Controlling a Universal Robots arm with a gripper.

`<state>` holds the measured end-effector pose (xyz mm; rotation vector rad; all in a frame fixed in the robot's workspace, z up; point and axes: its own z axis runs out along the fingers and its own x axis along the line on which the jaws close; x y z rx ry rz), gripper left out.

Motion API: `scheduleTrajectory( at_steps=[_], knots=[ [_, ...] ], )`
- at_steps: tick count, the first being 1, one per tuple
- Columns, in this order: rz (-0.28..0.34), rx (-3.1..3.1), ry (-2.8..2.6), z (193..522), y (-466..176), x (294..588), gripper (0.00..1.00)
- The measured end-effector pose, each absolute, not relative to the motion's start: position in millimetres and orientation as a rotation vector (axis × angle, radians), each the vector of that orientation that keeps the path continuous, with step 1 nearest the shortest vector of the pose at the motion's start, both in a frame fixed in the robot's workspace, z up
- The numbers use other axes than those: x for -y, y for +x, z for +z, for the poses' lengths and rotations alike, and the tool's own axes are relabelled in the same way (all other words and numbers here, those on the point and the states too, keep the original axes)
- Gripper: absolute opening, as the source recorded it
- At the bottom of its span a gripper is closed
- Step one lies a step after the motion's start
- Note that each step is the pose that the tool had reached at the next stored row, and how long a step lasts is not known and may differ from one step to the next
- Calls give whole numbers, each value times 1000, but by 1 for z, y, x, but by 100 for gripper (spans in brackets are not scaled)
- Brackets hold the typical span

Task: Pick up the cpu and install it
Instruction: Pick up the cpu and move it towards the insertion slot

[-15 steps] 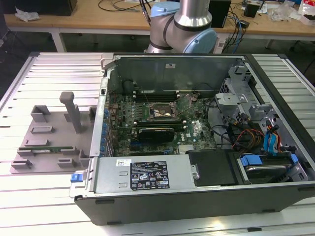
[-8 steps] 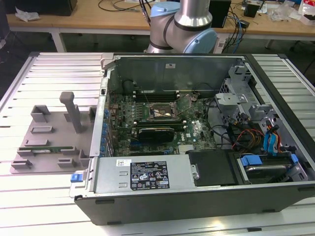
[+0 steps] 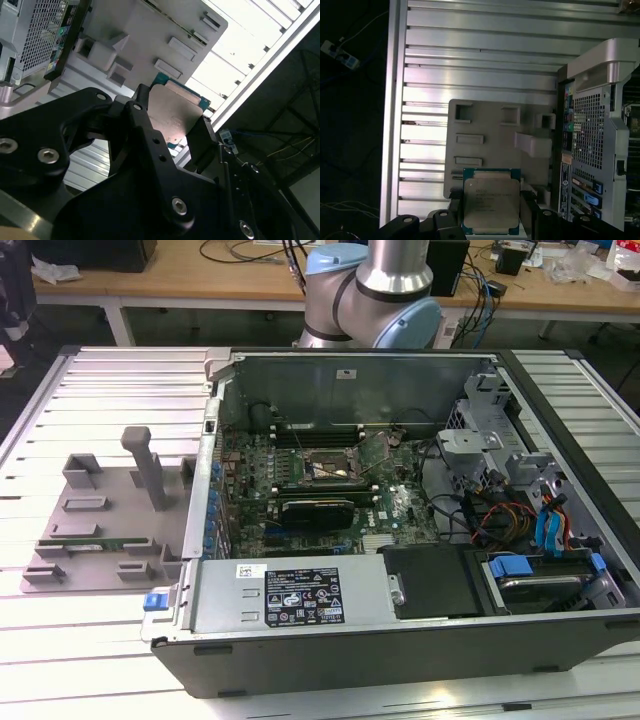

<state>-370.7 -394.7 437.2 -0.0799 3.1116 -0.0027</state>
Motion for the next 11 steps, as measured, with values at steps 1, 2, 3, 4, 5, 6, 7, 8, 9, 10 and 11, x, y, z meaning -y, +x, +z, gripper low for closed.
scheduleTrajectory(
  at_steps=[1, 2, 3, 4, 5, 6, 7, 8, 9, 10, 11],
  knots=[
    [-3, -3112, -80, 437, -367, 395, 55],
    [-3, -3112, -80, 437, -364, 395, 55],
    [-3, -3112, -80, 437, -362, 395, 55],
    [-3, -3112, -80, 437, -360, 395, 55],
    [-3, -3111, -80, 437, -357, 395, 55],
    [-3, -3112, -80, 437, -355, 395, 55],
    [-3, -3112, -80, 437, -354, 395, 55],
    [-3, -3112, -80, 437, -352, 395, 55],
    [-3, -3112, -80, 437, -351, 395, 55],
    [-3, -3111, -80, 437, -348, 395, 55],
    [-3, -3112, -80, 437, -346, 395, 55]
  ],
)
